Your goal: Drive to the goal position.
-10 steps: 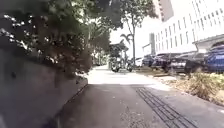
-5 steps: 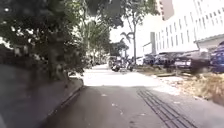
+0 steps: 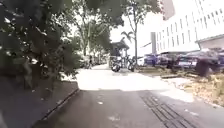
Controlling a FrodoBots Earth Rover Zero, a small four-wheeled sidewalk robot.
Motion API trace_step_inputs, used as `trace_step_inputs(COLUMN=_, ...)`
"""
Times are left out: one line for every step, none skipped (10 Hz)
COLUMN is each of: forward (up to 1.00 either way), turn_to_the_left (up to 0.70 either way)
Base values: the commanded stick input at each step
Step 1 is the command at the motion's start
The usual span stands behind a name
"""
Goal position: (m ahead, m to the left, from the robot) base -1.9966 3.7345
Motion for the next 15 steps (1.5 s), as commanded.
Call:
trace_step_inputs(forward=0.7, turn_to_the_left=0.01)
trace_step_inputs(forward=0.7, turn_to_the_left=0.01)
trace_step_inputs(forward=0.7, turn_to_the_left=0.01)
trace_step_inputs(forward=0.7, turn_to_the_left=0.01)
trace_step_inputs(forward=0.7, turn_to_the_left=0.02)
trace_step_inputs(forward=0.7, turn_to_the_left=0.03)
trace_step_inputs(forward=0.7, turn_to_the_left=0.07)
trace_step_inputs(forward=0.7, turn_to_the_left=0.14)
trace_step_inputs(forward=0.7, turn_to_the_left=0.14)
trace_step_inputs(forward=0.7, turn_to_the_left=0.03)
trace_step_inputs(forward=0.7, turn_to_the_left=0.0)
trace_step_inputs(forward=0.7, turn_to_the_left=0.0)
trace_step_inputs(forward=0.7, turn_to_the_left=0.01)
trace_step_inputs(forward=0.7, turn_to_the_left=0.01)
trace_step_inputs(forward=0.7, turn_to_the_left=0.01)
